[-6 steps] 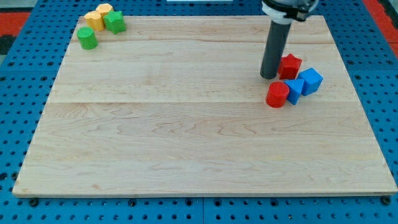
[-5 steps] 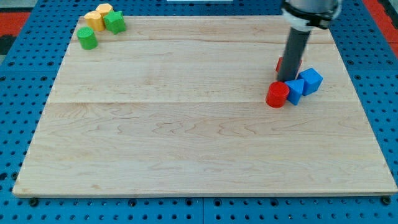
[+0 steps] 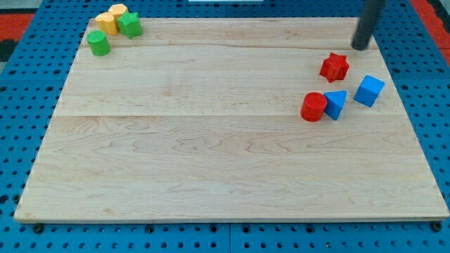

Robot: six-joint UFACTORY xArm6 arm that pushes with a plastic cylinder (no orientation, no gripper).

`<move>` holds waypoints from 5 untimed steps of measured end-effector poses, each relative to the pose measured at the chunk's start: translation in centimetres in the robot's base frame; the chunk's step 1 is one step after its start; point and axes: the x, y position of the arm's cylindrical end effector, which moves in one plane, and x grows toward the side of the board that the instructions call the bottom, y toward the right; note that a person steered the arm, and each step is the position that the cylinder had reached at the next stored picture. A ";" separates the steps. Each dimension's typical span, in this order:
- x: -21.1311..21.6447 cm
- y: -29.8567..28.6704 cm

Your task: Move the red star diagonally to the red circle

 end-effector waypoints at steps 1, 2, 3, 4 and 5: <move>3.7 -4.6; 2.8 -13.3; 2.4 -17.2; 5.9 -16.0; 6.7 -20.3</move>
